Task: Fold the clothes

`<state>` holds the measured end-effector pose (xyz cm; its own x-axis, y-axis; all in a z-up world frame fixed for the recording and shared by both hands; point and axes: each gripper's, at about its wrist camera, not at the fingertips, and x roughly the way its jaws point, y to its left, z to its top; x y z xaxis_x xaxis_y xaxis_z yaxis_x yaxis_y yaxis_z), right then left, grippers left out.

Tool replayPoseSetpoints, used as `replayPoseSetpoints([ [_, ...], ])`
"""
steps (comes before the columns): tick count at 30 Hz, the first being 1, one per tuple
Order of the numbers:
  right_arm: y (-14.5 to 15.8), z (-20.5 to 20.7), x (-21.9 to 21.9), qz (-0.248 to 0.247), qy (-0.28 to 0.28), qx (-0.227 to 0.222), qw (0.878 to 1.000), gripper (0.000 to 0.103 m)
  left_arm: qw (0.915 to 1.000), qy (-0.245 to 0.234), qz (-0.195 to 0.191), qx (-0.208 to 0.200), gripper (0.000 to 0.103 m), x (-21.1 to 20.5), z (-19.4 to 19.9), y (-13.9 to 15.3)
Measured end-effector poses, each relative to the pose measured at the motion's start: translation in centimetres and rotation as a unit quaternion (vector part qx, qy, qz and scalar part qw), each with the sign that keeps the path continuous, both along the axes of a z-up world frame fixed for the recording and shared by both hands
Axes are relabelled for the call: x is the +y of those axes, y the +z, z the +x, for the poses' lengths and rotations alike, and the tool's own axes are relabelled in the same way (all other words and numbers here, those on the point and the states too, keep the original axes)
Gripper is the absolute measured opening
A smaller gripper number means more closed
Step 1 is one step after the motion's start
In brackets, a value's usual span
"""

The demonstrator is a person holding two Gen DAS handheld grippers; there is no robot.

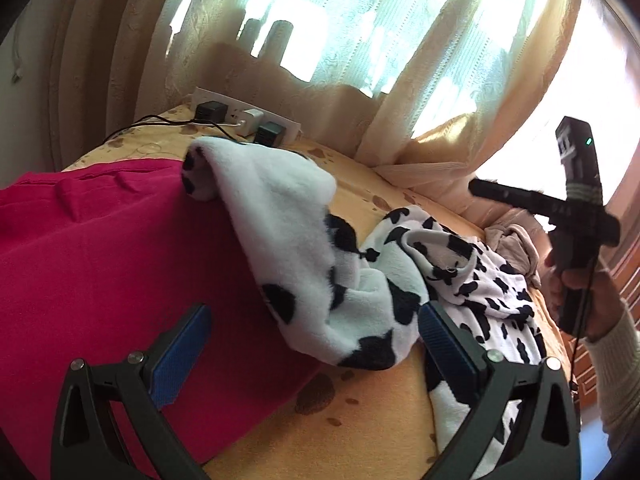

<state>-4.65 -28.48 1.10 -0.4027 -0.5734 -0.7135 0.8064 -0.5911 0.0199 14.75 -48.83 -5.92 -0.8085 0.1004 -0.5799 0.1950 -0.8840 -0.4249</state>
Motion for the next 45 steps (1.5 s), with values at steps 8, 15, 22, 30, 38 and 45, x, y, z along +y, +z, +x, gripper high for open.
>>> replayPoseSetpoints([
  [8,-3.4,-2.7,13.5,0.006,-0.158,-0.018,0.987,0.084,0.9971,-0.062,-0.043,-0.012,0.103,6.1,-7.9,2.7],
  [15,-5.1,-2.8,20.8,-0.014,-0.179,-0.038,0.983,0.084,0.9764,-0.132,0.155,-0.070,0.103,8.0,-15.9,2.5],
  [22,-4.9,-2.8,25.4,-0.019,-0.188,0.000,0.982,0.084,0.9955,-0.027,0.091,-0.003,0.103,7.3,-13.7,6.7],
  [30,-7.4,-4.4,29.5,-0.070,-0.204,-0.054,0.975,0.084,0.9982,0.058,0.010,0.011,0.103,4.1,-12.3,10.7],
  [38,-6.8,-4.2,29.6,-0.082,-0.181,-0.037,0.979,0.084,0.9757,-0.148,0.149,-0.064,0.103,11.9,-20.4,4.5],
  [45,-7.2,-5.0,30.4,-0.073,-0.193,-0.057,0.977,0.084,0.9617,-0.162,0.163,-0.150,0.103,13.2,-25.0,-0.7],
])
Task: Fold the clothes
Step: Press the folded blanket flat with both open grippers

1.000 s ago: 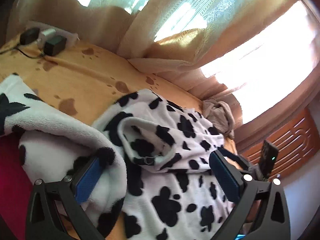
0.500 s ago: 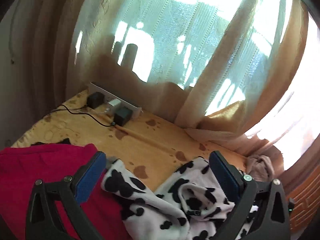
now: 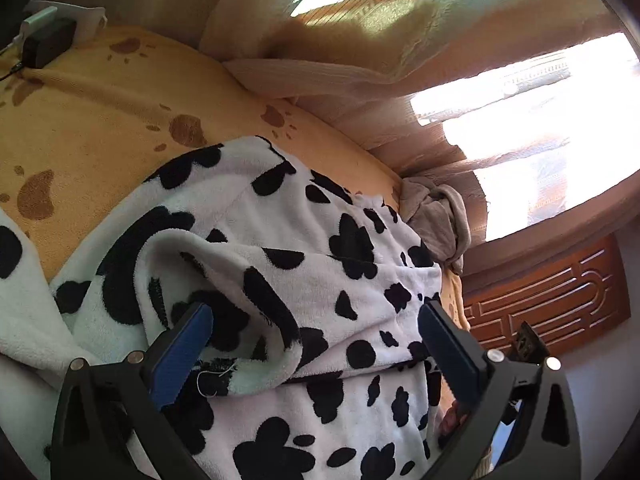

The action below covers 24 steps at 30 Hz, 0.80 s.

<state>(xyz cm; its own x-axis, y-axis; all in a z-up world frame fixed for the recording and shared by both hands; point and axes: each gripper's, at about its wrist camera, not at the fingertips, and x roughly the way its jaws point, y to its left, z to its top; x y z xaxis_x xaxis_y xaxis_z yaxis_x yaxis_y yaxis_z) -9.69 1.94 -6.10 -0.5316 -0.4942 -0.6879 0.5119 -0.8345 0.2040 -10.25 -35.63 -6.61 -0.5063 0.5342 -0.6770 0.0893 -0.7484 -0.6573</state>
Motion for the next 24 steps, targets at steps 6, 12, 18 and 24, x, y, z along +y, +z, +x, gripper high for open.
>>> replayPoseSetpoints([
  [6,0.4,-1.2,-0.3,0.057,-0.009,0.024,0.998,0.084,0.9972,-0.061,-0.015,-0.042,0.103,0.3,0.8,-2.0],
  [12,1.0,-2.4,-3.7,0.086,0.031,0.027,0.995,0.084,0.9978,-0.058,-0.010,-0.030,0.103,-2.2,3.0,-3.8],
  [18,1.7,-3.4,-14.3,0.114,0.134,0.051,0.983,0.084,0.9984,-0.057,-0.004,-0.007,0.103,-2.2,3.6,-3.5],
  [24,-1.6,-3.2,-25.2,0.157,0.235,0.043,0.958,0.084,0.9983,-0.052,0.022,0.011,0.103,-3.0,4.5,-3.4],
])
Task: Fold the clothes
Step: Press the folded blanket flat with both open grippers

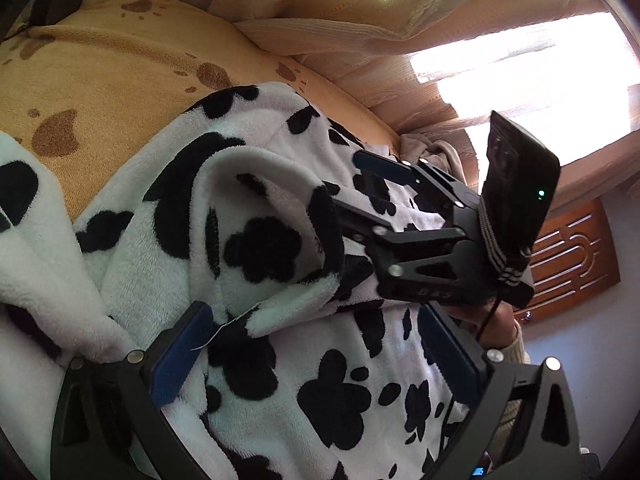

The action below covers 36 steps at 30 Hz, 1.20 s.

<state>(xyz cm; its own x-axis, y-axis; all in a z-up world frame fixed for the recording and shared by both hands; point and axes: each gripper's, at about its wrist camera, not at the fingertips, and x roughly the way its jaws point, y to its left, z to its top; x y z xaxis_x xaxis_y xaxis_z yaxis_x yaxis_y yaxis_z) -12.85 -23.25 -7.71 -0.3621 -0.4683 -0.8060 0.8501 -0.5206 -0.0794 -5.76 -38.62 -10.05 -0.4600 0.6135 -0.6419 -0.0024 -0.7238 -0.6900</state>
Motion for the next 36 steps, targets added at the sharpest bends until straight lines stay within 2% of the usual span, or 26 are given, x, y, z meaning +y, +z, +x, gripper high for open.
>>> replayPoseSetpoints([
  [2,-1.3,0.3,-2.6,0.018,0.022,0.009,1.000,0.084,1.0000,-0.003,0.000,0.002,0.103,0.1,0.1,0.1],
  [5,-2.7,-0.3,-4.9,0.034,0.018,0.026,0.999,0.084,0.9999,-0.009,-0.006,0.006,0.103,0.3,0.4,0.1],
  [10,-2.8,-2.2,-6.5,0.031,-0.012,0.055,0.998,0.088,0.9997,-0.014,-0.016,0.013,0.103,0.6,1.2,0.1],
  [14,-2.6,-2.4,-6.1,0.031,-0.013,0.043,0.999,0.088,0.9999,-0.008,-0.010,0.001,0.103,0.5,1.1,0.4],
  [17,-1.0,-2.0,-3.4,0.012,-0.026,0.041,0.999,0.089,0.9998,0.015,0.004,-0.012,0.103,-0.1,0.9,1.3],
  [21,1.4,-1.3,2.2,-0.026,-0.054,0.028,0.998,0.090,0.9985,0.040,-0.035,0.009,0.103,0.3,0.9,3.8],
  [24,2.5,-1.0,7.3,-0.090,-0.072,-0.027,0.993,0.090,0.9960,0.045,-0.064,0.043,0.103,1.8,0.8,5.9],
  [27,3.3,-0.2,12.2,-0.162,-0.080,-0.075,0.981,0.090,0.9891,0.051,-0.110,0.083,0.103,4.1,0.9,7.6],
  [29,3.5,0.3,14.5,-0.195,-0.085,-0.096,0.972,0.090,0.9882,0.032,-0.115,0.095,0.103,6.3,0.4,7.6],
  [31,3.5,1.1,15.7,-0.184,-0.112,-0.075,0.974,0.090,0.9882,0.012,-0.122,0.092,0.103,8.6,-0.2,6.8],
  [32,3.5,1.5,15.9,-0.163,-0.131,-0.049,0.977,0.090,0.9871,0.008,-0.135,0.086,0.103,9.6,-0.5,6.2],
  [34,3.2,1.9,16.2,-0.118,-0.166,-0.004,0.979,0.090,0.9821,0.009,-0.176,0.067,0.103,11.2,-1.5,4.4],
  [36,2.5,1.7,16.8,-0.085,-0.193,0.015,0.977,0.090,0.9751,0.014,-0.217,0.046,0.103,11.9,-2.5,2.4],
])
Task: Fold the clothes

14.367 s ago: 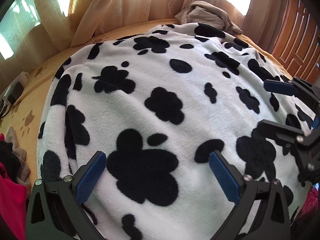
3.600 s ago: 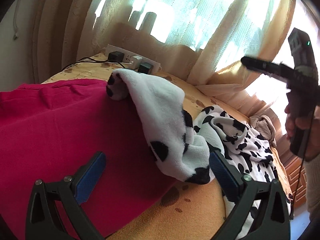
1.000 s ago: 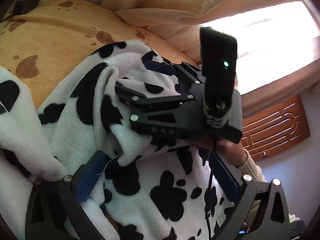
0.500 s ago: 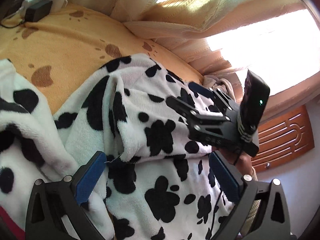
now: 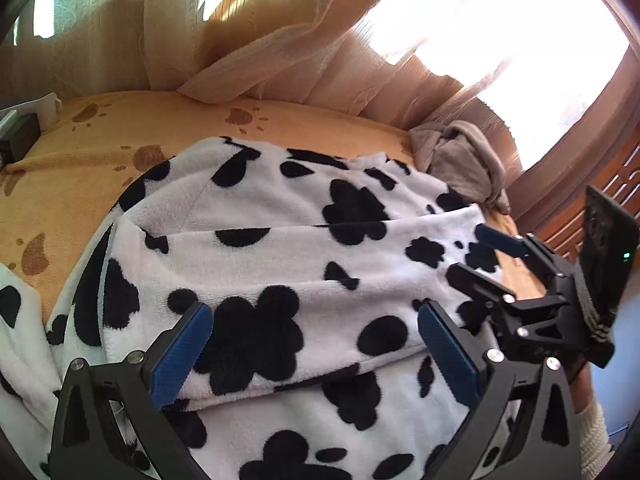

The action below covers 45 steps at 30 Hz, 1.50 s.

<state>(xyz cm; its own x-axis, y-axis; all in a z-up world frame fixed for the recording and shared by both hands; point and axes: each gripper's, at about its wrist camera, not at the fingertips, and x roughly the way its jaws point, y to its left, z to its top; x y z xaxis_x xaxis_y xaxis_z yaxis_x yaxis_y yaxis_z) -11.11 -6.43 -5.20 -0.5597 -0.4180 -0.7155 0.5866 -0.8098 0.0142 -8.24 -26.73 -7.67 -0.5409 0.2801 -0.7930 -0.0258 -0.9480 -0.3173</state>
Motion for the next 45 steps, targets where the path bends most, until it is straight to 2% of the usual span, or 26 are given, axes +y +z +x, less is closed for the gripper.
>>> replayPoseSetpoints([
  [3,-1.8,-1.1,1.4,0.014,-0.029,-0.030,0.999,0.090,0.9987,0.019,-0.040,-0.027,0.103,-0.4,-0.5,-2.6],
  [6,-3.9,-2.2,2.2,0.029,-0.049,-0.068,0.996,0.090,0.9979,0.009,-0.064,-0.008,0.103,-0.4,-0.1,-3.3],
  [8,-5.1,-2.5,2.3,0.037,-0.053,-0.087,0.994,0.091,0.9939,-0.003,-0.110,-0.005,0.103,0.8,0.0,-3.6],
  [10,-5.4,-2.1,1.9,0.058,-0.048,-0.073,0.995,0.092,0.9892,-0.008,-0.146,-0.001,0.103,1.7,0.1,-3.8],
  [11,-5.4,-1.9,1.6,0.070,-0.046,-0.067,0.994,0.092,0.9883,-0.007,-0.152,0.000,0.103,1.8,0.1,-3.9],
  [14,-5.1,-1.4,1.7,0.077,-0.053,-0.060,0.994,0.092,0.9920,0.007,-0.126,-0.010,0.103,1.0,0.0,-3.3],
  [16,-4.1,-0.5,2.3,0.075,-0.071,-0.033,0.994,0.092,0.9936,0.027,-0.110,-0.006,0.103,0.6,0.5,-2.3],
  [21,-0.7,3.1,2.7,0.089,-0.082,0.064,0.991,0.092,0.9921,0.037,-0.117,0.028,0.103,1.6,2.5,0.4],
  [24,-0.1,4.5,2.6,0.102,-0.086,0.087,0.987,0.092,0.9915,0.025,-0.121,0.040,0.103,3.1,3.7,1.4],
  [27,0.0,6.0,2.5,0.121,-0.090,0.104,0.983,0.092,0.9881,0.019,-0.142,0.055,0.103,4.5,4.9,2.1],
  [30,0.4,7.5,3.1,0.131,-0.108,0.134,0.976,0.092,0.9828,0.020,-0.168,0.076,0.103,5.3,6.3,2.9],
  [36,2.1,10.3,4.3,0.118,-0.142,0.176,0.967,0.092,0.9723,0.016,-0.205,0.111,0.103,7.1,8.6,4.5],
  [39,2.9,12.1,4.3,0.124,-0.158,0.210,0.957,0.092,0.9631,0.017,-0.231,0.138,0.103,8.4,10.0,5.5],
  [43,3.6,13.8,4.3,0.134,-0.189,0.252,0.940,0.092,0.9411,0.029,-0.288,0.174,0.103,10.2,11.9,6.7],
  [45,3.9,14.1,4.5,0.135,-0.200,0.260,0.935,0.092,0.9294,0.033,-0.316,0.188,0.103,11.0,12.8,7.0],
])
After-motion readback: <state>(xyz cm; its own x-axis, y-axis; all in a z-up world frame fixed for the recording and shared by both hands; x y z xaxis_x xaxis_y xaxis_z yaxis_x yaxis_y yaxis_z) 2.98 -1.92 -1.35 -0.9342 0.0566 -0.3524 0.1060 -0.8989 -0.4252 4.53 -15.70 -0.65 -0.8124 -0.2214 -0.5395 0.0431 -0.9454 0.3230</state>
